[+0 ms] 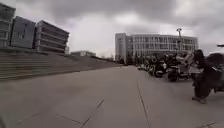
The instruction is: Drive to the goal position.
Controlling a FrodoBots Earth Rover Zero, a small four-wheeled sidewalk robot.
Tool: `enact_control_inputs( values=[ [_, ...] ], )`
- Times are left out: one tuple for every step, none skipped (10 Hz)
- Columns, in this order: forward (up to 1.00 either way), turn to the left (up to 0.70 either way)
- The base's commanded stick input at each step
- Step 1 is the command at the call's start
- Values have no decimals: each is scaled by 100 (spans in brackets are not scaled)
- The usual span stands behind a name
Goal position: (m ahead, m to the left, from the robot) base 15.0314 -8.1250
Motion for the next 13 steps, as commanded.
enact_control_inputs(
  values=[
    [100,-1],
    [100,-7],
    [100,-32],
    [100,-27],
    [100,-2],
    [100,0],
    [100,0],
    [100,0],
    [100,0],
    [100,0],
    [100,0],
    [100,0],
    [100,0]
  ],
)
